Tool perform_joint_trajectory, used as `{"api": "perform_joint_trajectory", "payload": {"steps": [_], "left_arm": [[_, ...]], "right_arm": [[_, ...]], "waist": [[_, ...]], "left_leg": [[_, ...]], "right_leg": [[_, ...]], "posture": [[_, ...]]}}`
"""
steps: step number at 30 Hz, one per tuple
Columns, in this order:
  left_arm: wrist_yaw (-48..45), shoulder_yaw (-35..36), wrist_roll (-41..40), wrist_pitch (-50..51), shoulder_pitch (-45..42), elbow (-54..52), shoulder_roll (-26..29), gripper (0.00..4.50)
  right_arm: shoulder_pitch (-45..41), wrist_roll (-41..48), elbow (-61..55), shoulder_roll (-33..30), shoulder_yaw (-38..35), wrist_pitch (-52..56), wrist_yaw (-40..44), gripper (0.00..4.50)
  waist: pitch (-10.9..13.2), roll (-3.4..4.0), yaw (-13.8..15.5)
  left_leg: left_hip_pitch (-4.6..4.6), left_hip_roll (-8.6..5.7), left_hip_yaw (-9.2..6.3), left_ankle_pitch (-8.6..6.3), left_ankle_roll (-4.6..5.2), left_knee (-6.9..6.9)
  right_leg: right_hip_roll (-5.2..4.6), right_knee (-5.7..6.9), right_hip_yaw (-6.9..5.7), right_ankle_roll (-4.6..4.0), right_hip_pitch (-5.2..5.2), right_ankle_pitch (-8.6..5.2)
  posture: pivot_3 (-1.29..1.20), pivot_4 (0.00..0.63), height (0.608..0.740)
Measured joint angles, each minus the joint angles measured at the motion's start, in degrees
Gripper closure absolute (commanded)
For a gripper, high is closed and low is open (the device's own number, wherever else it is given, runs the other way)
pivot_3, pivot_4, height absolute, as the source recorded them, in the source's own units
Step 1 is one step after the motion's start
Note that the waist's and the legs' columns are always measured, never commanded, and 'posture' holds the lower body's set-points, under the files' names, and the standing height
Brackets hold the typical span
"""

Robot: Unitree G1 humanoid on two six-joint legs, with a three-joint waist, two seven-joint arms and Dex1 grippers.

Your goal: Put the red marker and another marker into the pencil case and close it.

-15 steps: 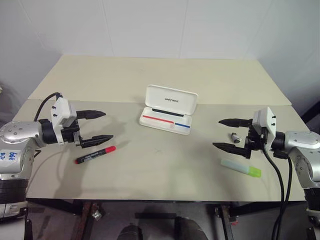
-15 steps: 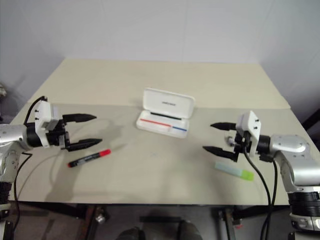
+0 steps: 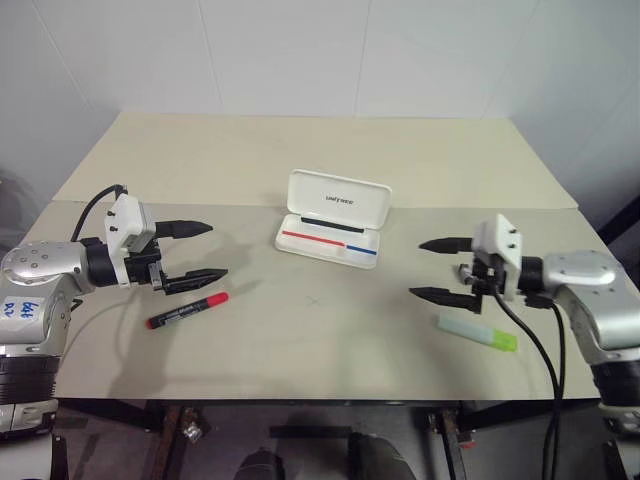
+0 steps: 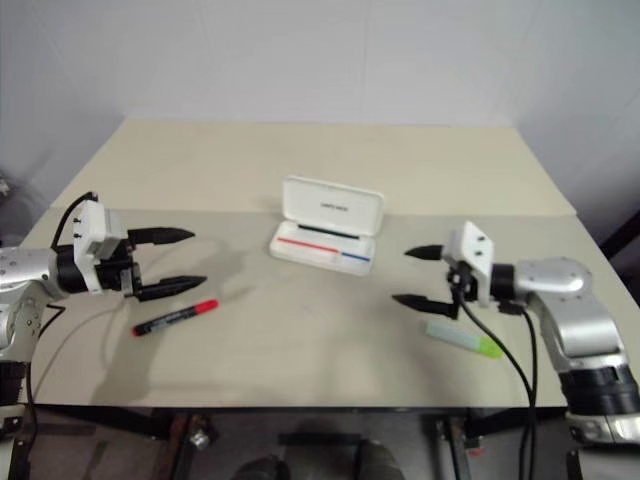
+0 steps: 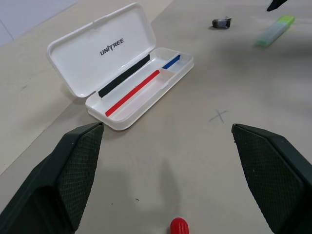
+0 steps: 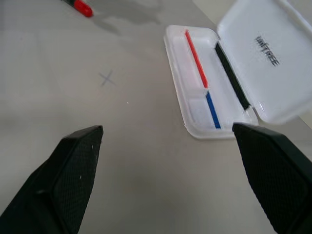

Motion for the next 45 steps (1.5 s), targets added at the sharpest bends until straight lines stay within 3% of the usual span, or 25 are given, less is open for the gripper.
{"api": "perform_joint_trajectory", "payload": {"steps": [8,11,15,29,45], "left_arm": [[1.44,2.52,-0.27,0.64,2.54,-1.43,1.57,0.03],[2.19,3.47,-0.43,1.43,4.02,-3.04,1.66,0.00],[3.28,4.34,-0.53,1.75,5.37,-4.00,1.70,0.00],[5.80,5.27,-0.34,2.72,6.58,-5.12,1.88,0.00],[6.50,5.22,-0.28,2.75,5.95,-5.89,2.47,0.00]], "right_arm": [[-11.24,-7.34,8.49,6.40,9.49,1.44,-0.66,0.00],[-13.34,-9.99,12.66,7.32,11.12,0.70,-0.81,0.58],[-15.02,-12.23,16.00,8.59,12.42,-0.26,-0.60,1.98],[-22.31,-19.11,23.23,12.58,15.51,0.44,-0.21,1.98],[-29.33,-27.98,45.68,20.33,19.14,-8.76,-1.61,1.98]], "waist": [[0.00,0.00,0.21],[0.00,0.00,0.39],[0.00,0.00,0.25],[0.00,0.00,-0.03],[0.00,0.00,-0.60]], "left_leg": [[-0.15,-0.04,0.01,-0.01,0.01,-0.04],[-0.24,-0.04,-0.03,-0.01,0.01,-0.07],[-0.25,-0.04,0.00,-0.02,0.02,-0.08],[-0.26,-0.02,0.08,0.00,-0.01,-0.08],[-0.37,-0.01,0.24,0.00,-0.02,-0.12]], "right_leg": [[-0.08,0.06,-0.03,0.00,-0.07,0.00],[-0.08,0.01,-0.09,-0.01,-0.13,-0.01],[-0.09,0.02,-0.09,-0.01,-0.17,-0.01],[-0.06,0.18,-0.03,-0.02,-0.33,-0.01],[-0.09,0.25,-0.02,-0.01,-0.55,-0.01]], "posture": [[0.00,0.150,0.740],[0.00,0.150,0.740],[0.00,0.150,0.740],[0.00,0.150,0.740],[0.00,0.150,0.740]]}}
